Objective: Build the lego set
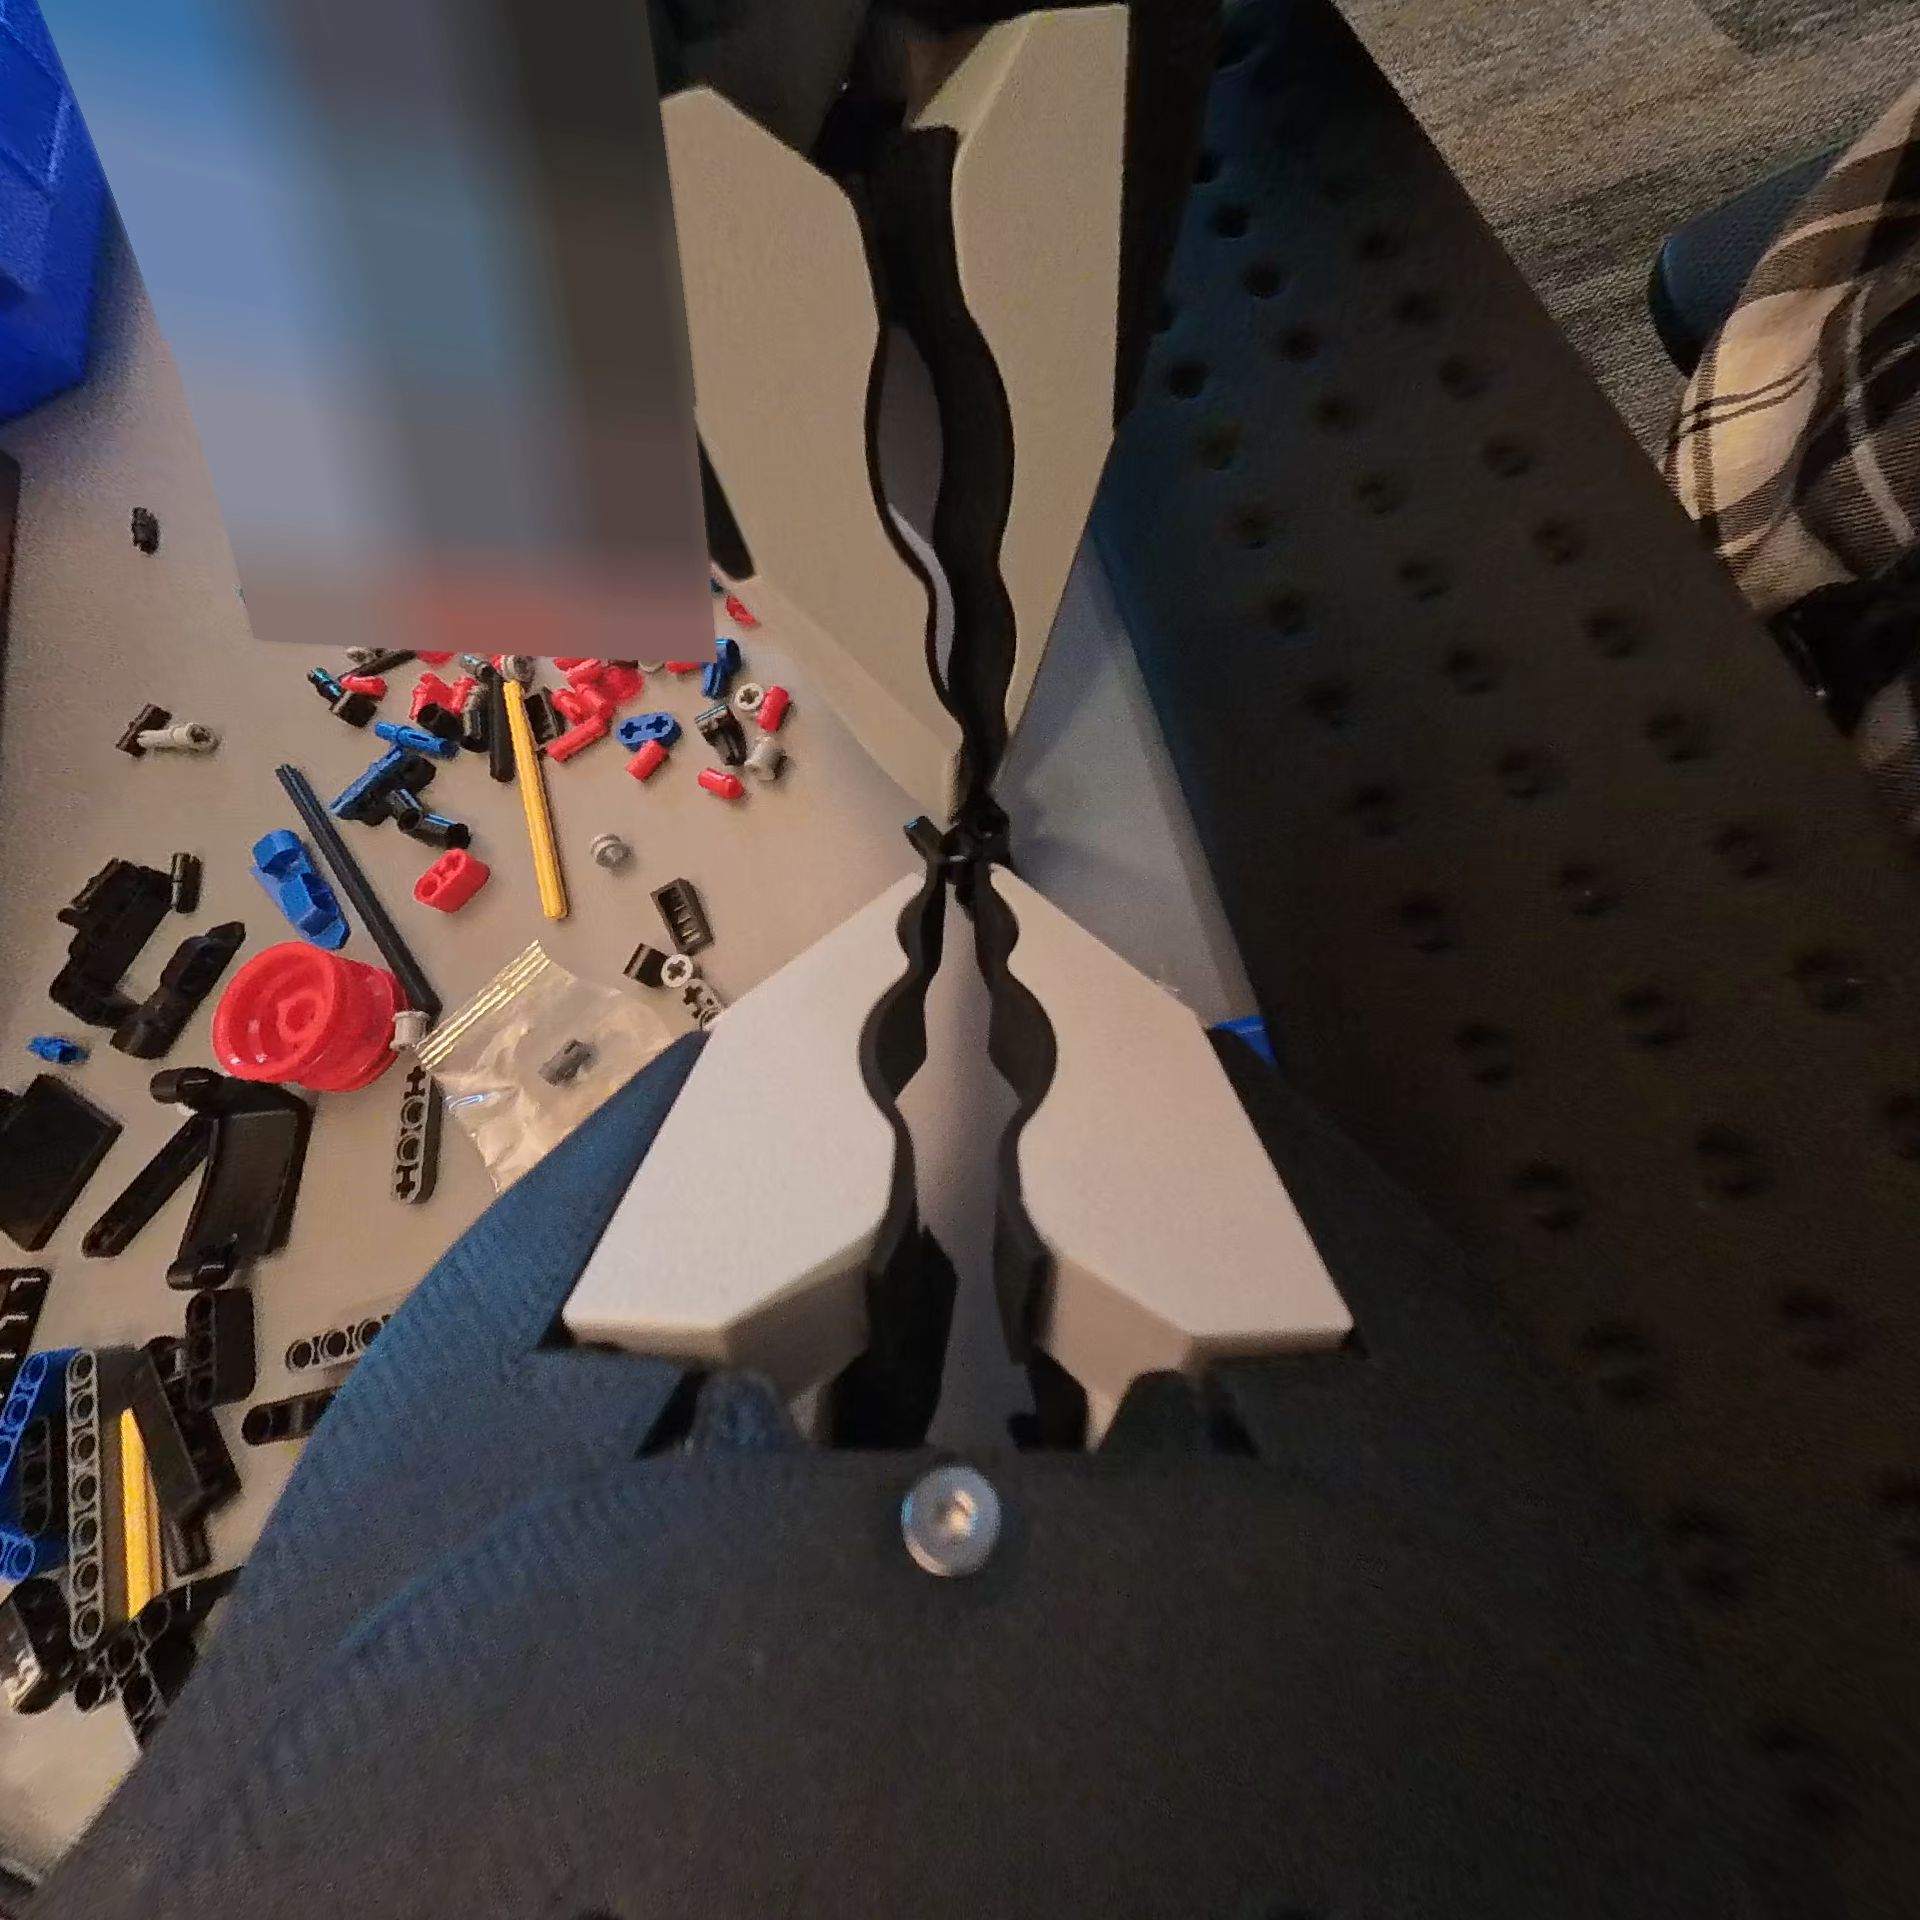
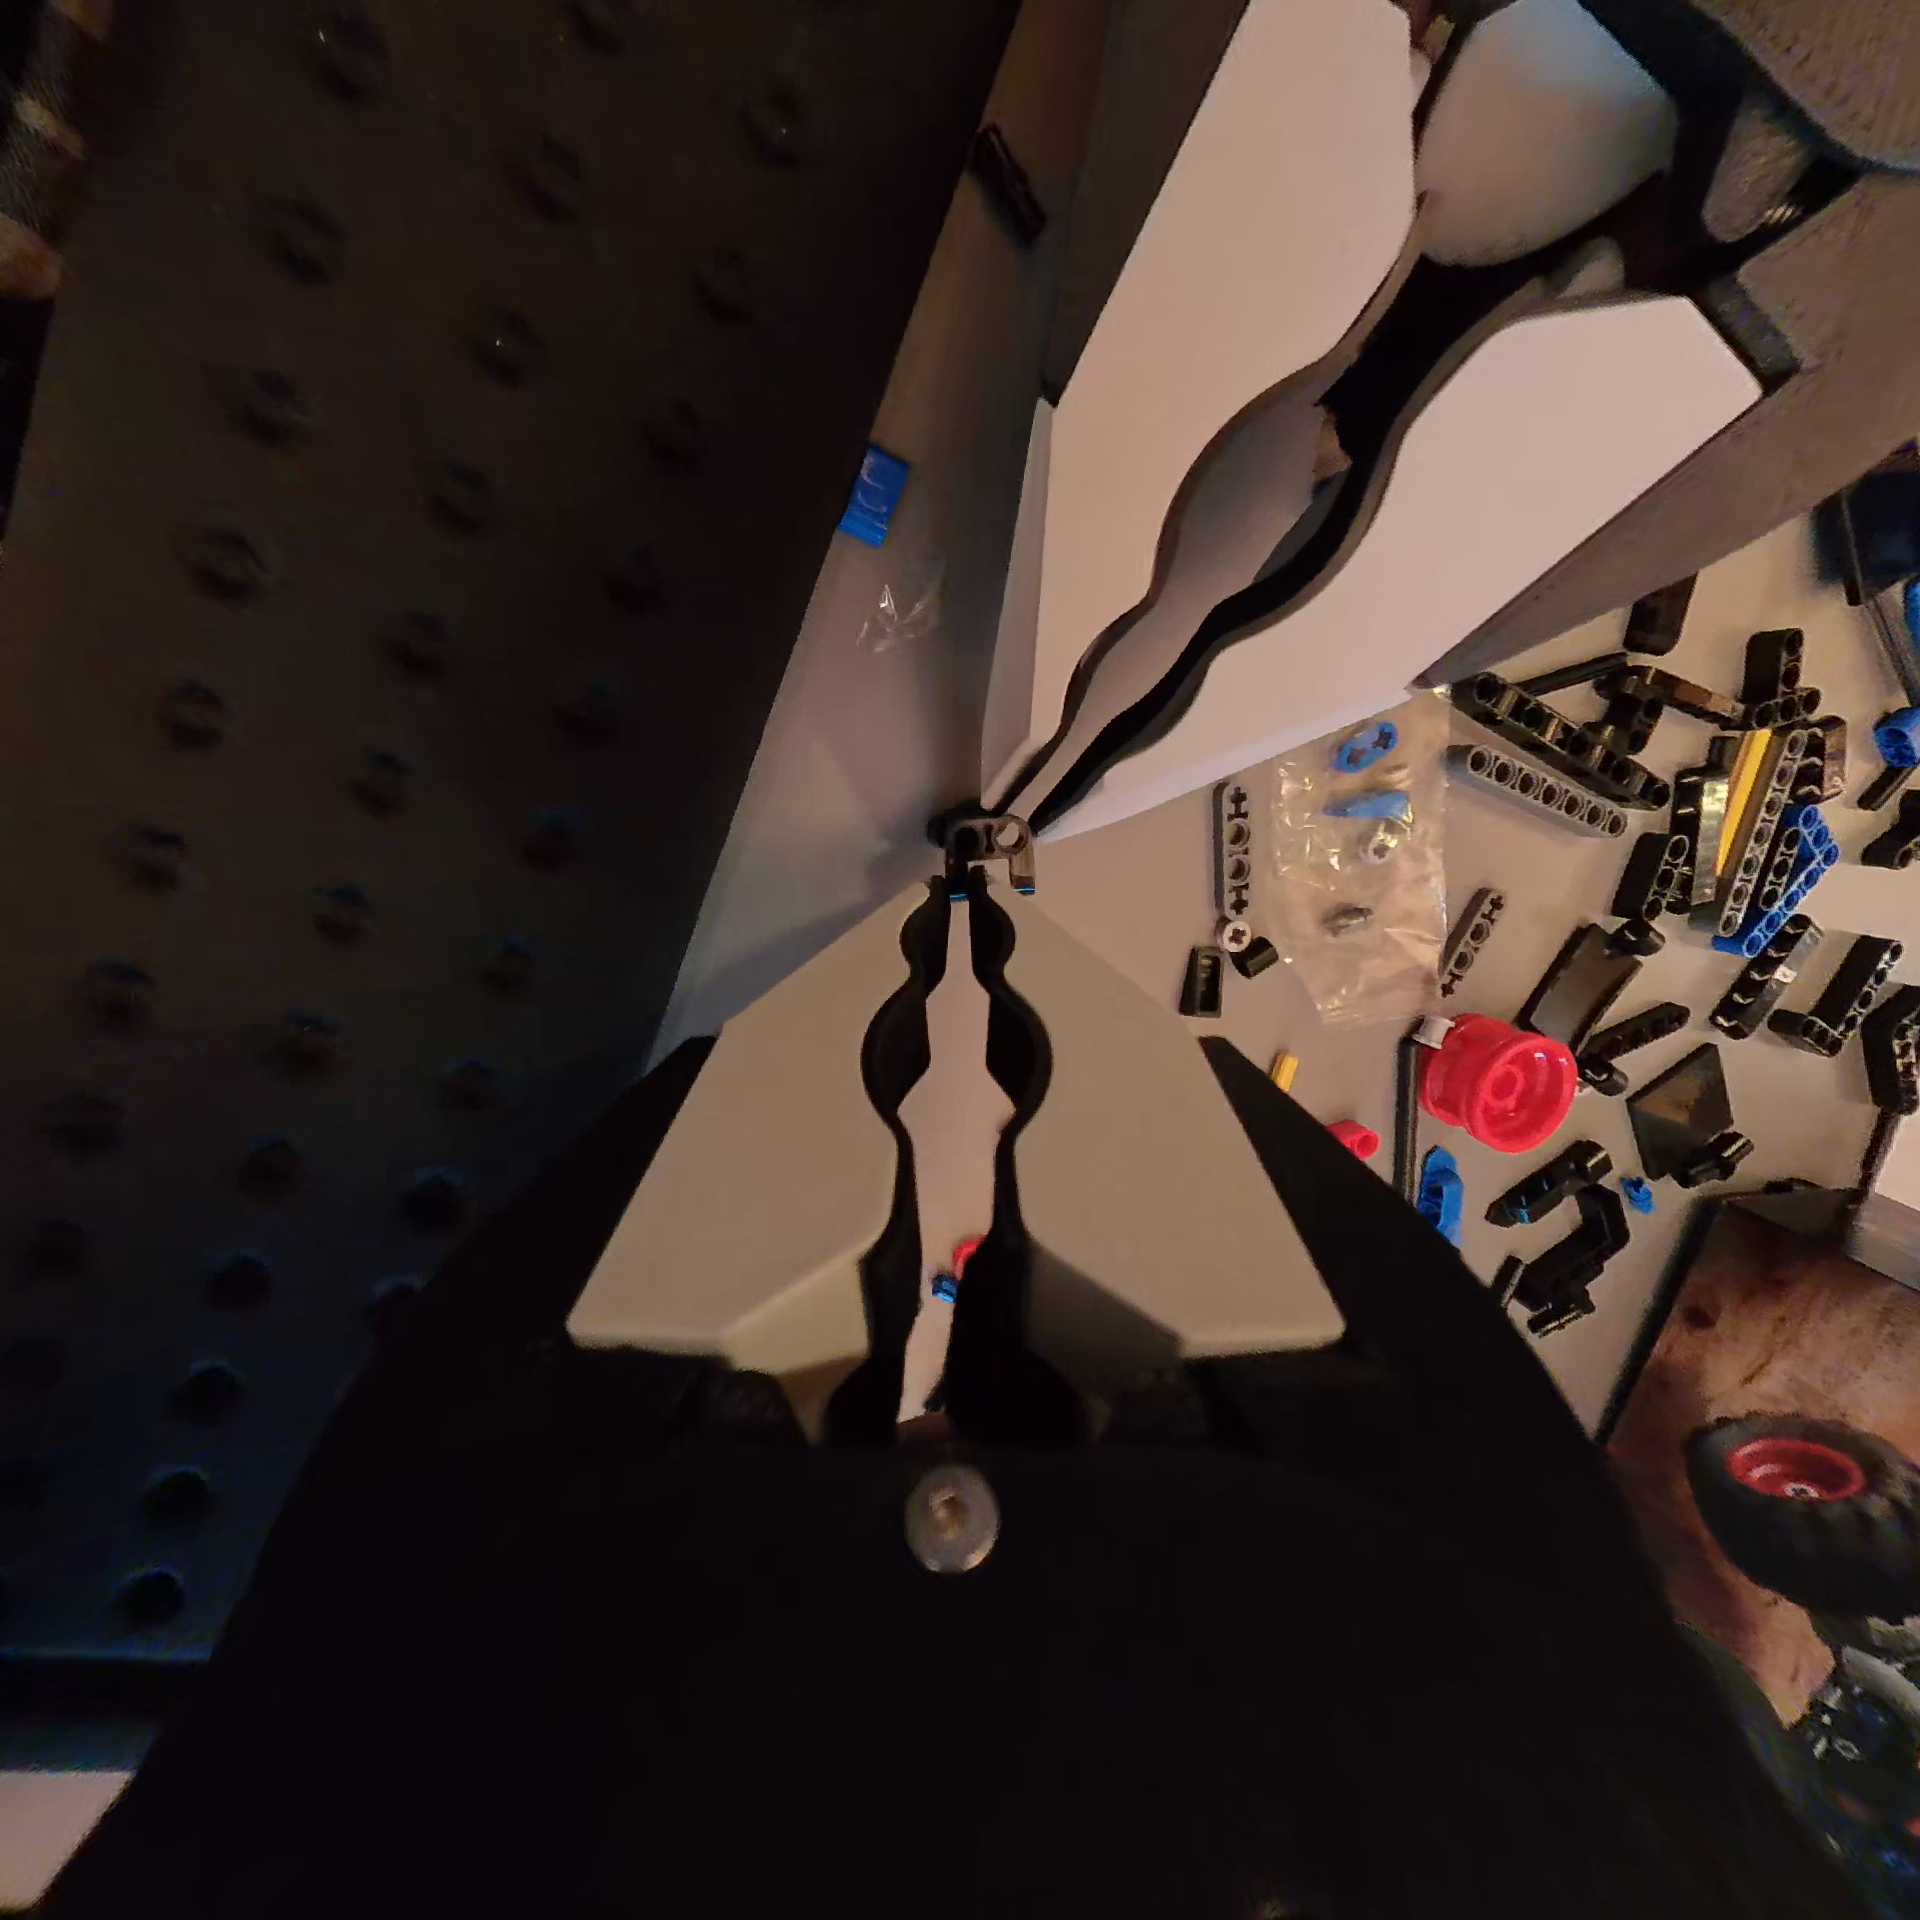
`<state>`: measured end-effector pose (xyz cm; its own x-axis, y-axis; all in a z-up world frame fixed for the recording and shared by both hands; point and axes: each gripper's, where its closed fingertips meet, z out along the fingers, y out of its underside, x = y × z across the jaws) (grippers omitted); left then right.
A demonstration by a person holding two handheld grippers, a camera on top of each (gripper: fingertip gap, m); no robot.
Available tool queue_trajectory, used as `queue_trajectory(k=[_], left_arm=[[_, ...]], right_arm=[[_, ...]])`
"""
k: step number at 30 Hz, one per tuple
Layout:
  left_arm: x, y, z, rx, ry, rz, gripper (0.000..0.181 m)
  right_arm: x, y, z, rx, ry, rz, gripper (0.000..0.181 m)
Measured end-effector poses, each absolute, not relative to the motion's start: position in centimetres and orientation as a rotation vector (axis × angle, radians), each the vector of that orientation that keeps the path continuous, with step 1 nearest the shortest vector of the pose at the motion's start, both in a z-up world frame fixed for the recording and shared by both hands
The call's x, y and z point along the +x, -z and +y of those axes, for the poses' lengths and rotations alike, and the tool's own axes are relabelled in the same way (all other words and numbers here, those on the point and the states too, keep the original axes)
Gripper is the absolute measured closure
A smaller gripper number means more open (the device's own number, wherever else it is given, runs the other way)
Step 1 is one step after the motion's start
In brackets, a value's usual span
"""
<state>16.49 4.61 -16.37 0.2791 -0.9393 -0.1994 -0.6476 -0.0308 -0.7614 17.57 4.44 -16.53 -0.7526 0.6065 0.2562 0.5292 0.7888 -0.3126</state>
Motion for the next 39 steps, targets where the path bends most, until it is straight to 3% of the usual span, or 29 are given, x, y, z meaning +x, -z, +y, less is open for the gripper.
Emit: queue_trajectory(k=[39], left_arm=[[16.55,17.27,4.52,-1.808,0.467,1.473,0.181]], right_arm=[[17.47,17.09,4.12,-0.952,-0.425,-2.890,0.180]])
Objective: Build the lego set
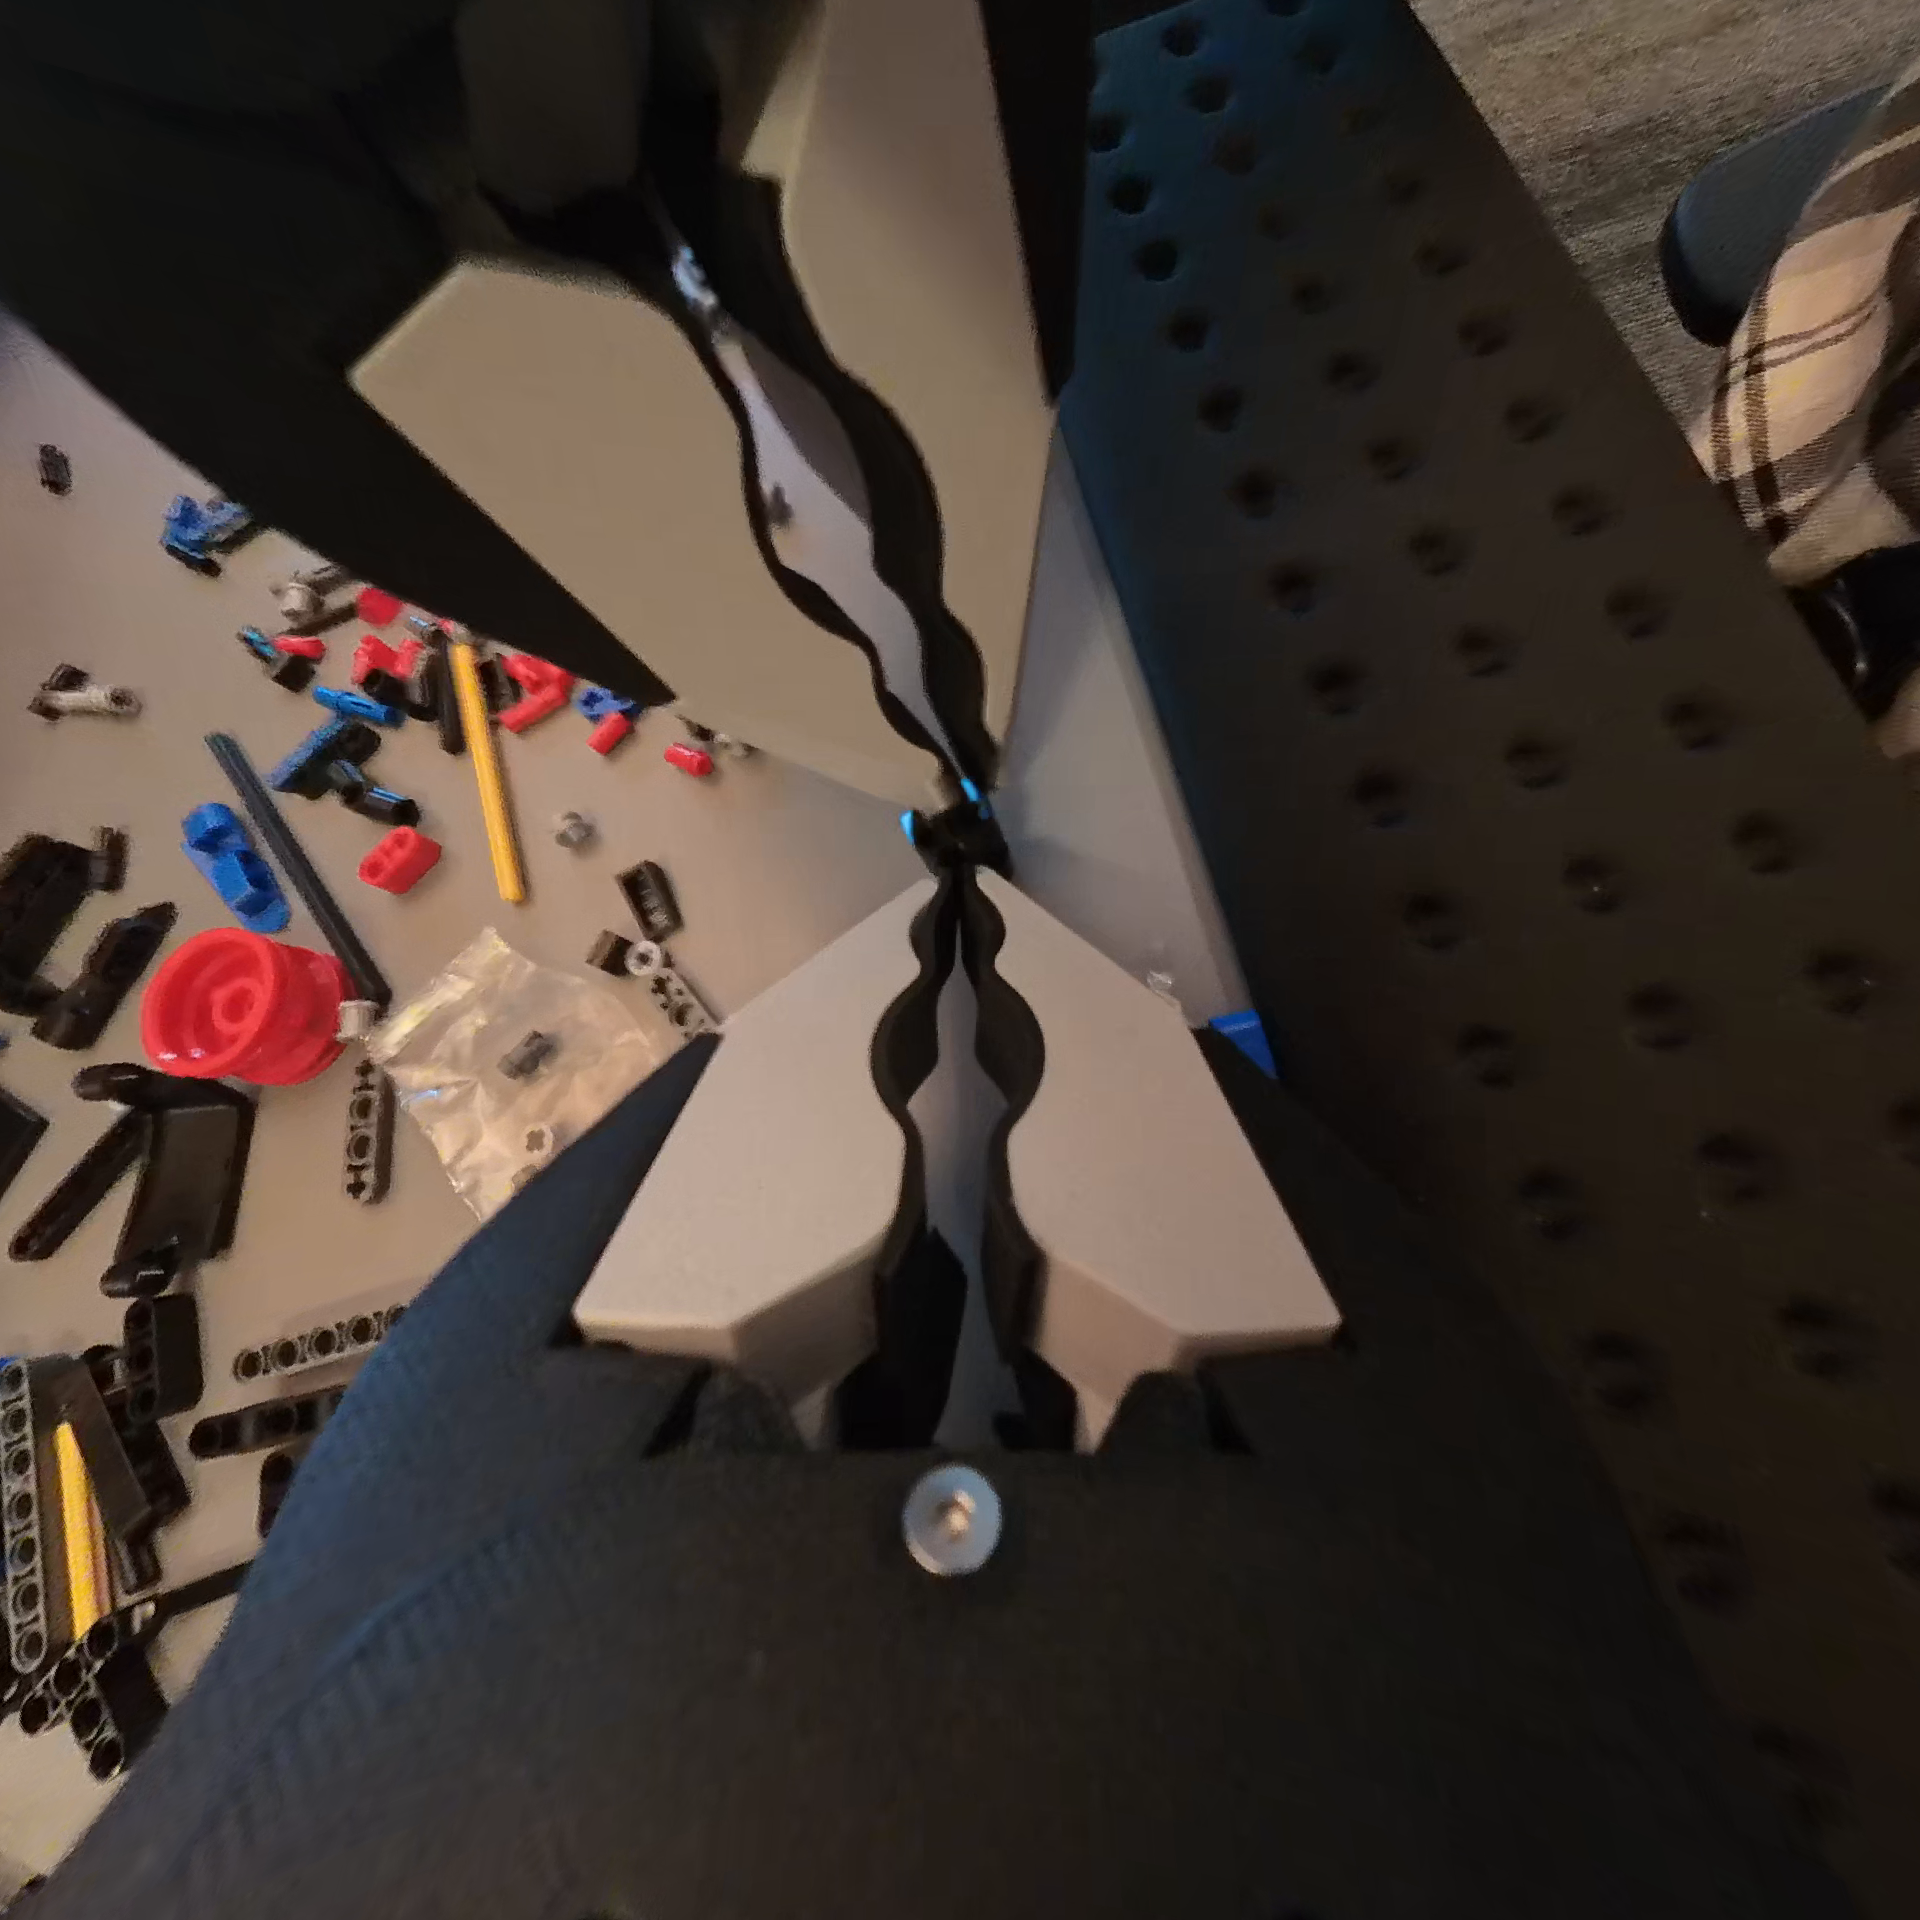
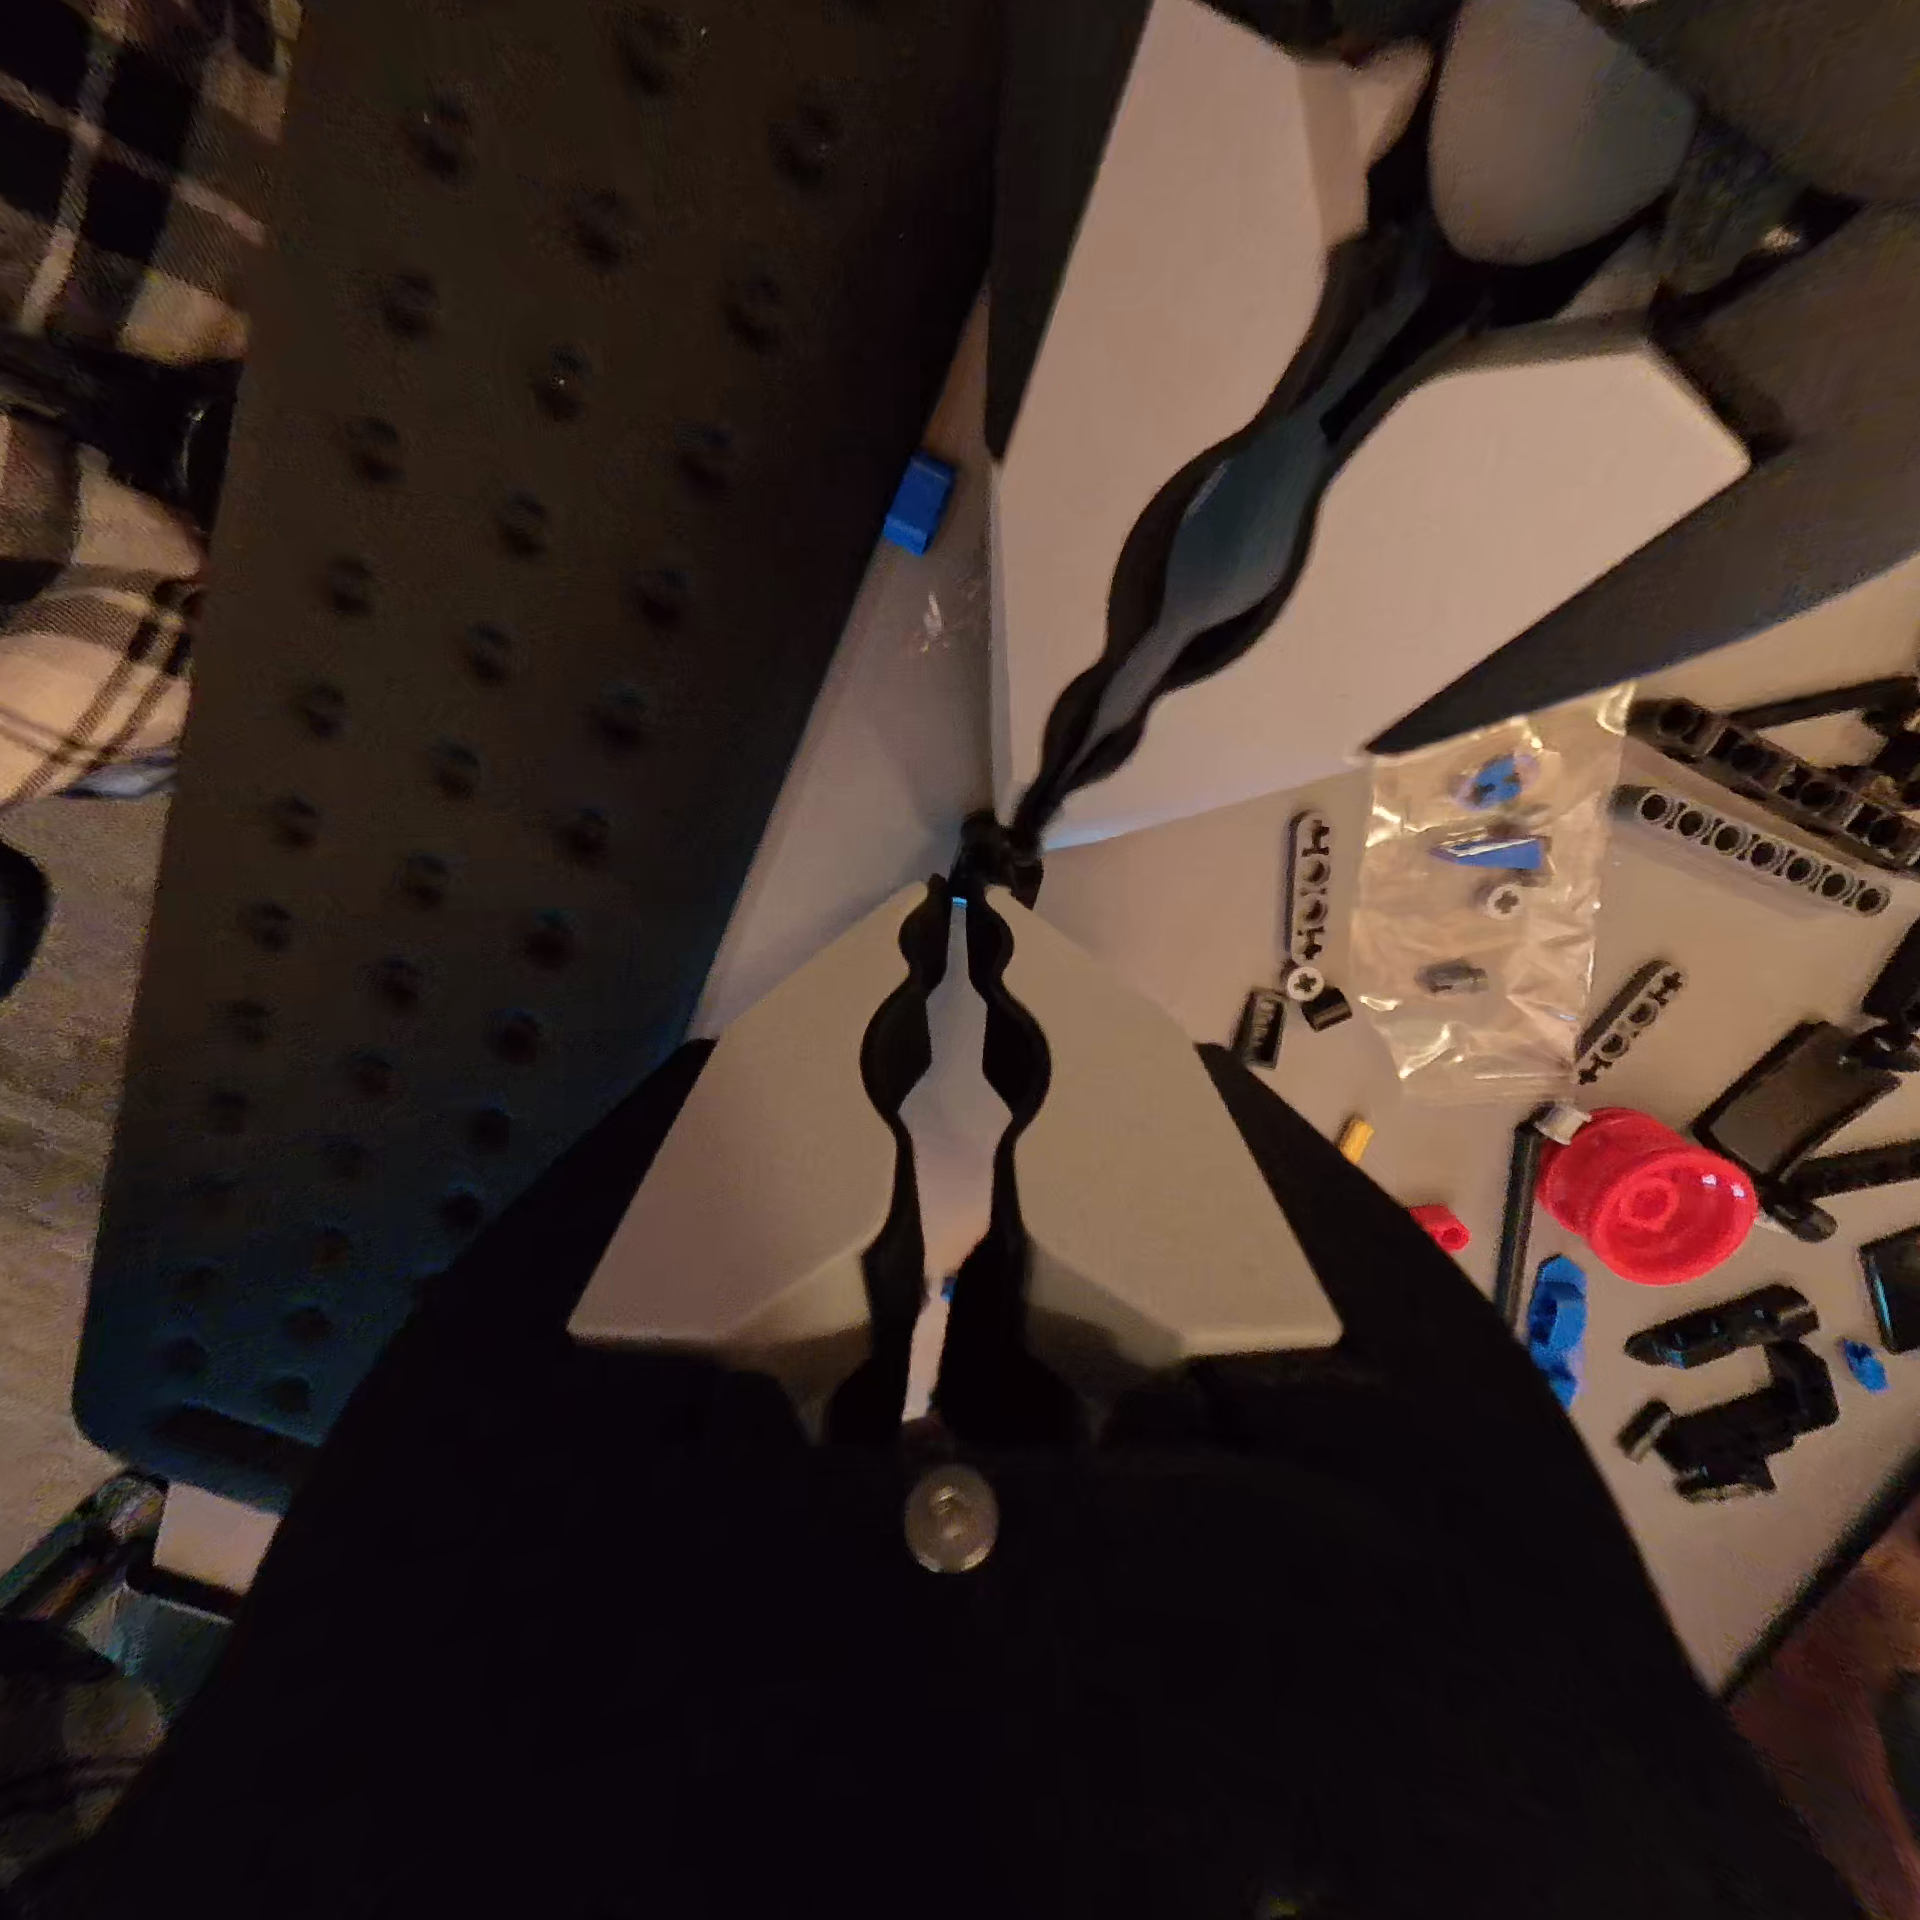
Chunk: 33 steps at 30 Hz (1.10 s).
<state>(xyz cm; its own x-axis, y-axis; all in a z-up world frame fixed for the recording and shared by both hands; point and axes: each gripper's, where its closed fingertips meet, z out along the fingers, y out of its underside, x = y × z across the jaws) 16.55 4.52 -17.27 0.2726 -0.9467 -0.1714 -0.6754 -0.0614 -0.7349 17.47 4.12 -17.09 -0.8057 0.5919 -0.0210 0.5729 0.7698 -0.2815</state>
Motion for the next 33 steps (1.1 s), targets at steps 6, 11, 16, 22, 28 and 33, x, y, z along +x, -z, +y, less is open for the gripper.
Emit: queue_trajectory(k=[6,11,16,22,28,33], left_arm=[[16.5,17.6,4.3,-1.809,0.449,1.496,0.181],[16.4,17.4,4.3,-1.809,0.448,1.481,0.181],[16.2,16.5,4.2,-1.825,0.469,1.421,0.165],[16.6,15.2,4.1,-1.807,0.478,1.346,0.160],[16.9,14.2,4.9,-1.770,0.401,1.270,0.164],[16.3,12.1,5.0,-1.679,0.400,1.208,0.165]], right_arm=[[17.3,17.4,4.0,-0.959,-0.436,-2.830,0.179],[17.0,17.3,4.2,-1.000,-0.494,-2.750,0.179],[16.8,16.8,4.4,-1.004,-0.480,-2.698,0.179],[16.7,16.7,4.2,-0.988,-0.463,-2.669,0.179],[16.2,14.9,4.2,-0.995,-0.417,-2.574,0.179],[15.4,12.9,4.3,-1.051,-0.515,-2.366,0.175]])
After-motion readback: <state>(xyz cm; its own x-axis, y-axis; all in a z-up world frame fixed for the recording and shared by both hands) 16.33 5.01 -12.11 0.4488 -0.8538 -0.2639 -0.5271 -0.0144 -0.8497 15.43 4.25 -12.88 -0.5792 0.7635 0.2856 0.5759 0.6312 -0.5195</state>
